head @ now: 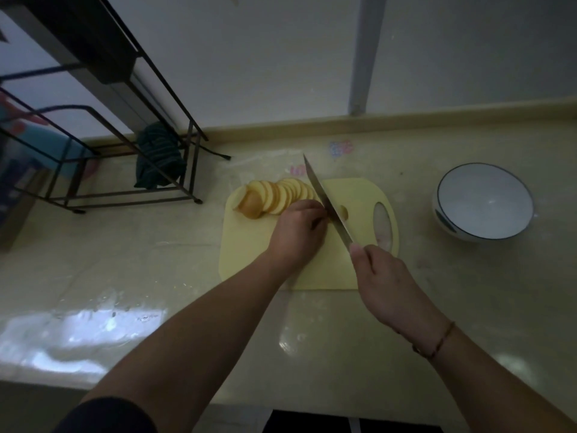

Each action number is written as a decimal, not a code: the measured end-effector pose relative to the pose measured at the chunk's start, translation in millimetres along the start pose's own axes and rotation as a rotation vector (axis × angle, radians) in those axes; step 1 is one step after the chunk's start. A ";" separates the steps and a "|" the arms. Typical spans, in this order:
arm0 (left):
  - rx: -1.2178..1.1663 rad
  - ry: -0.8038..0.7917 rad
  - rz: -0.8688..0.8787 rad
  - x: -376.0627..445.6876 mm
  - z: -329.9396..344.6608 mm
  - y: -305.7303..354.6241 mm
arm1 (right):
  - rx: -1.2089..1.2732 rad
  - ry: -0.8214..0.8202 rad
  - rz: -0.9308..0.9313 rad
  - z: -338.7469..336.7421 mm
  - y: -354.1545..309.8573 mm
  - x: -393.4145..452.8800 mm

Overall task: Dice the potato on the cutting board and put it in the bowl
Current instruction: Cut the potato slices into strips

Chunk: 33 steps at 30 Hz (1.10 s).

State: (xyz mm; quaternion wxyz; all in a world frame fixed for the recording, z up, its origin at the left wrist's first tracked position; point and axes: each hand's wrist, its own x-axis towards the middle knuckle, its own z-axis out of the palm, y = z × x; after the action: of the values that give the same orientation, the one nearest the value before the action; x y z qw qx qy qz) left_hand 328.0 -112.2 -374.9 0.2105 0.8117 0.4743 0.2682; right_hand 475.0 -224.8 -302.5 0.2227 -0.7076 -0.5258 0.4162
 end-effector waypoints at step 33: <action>-0.058 0.027 0.046 -3.5 -17.5 -0.5 | 0.037 0.041 0.005 9.8 10.7 1.1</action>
State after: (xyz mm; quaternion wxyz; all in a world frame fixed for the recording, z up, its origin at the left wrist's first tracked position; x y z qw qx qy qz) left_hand 315.2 -113.6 -362.6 0.2211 0.8121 0.4506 0.2976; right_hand 473.0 -228.8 -316.5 0.2454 -0.7131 -0.5116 0.4118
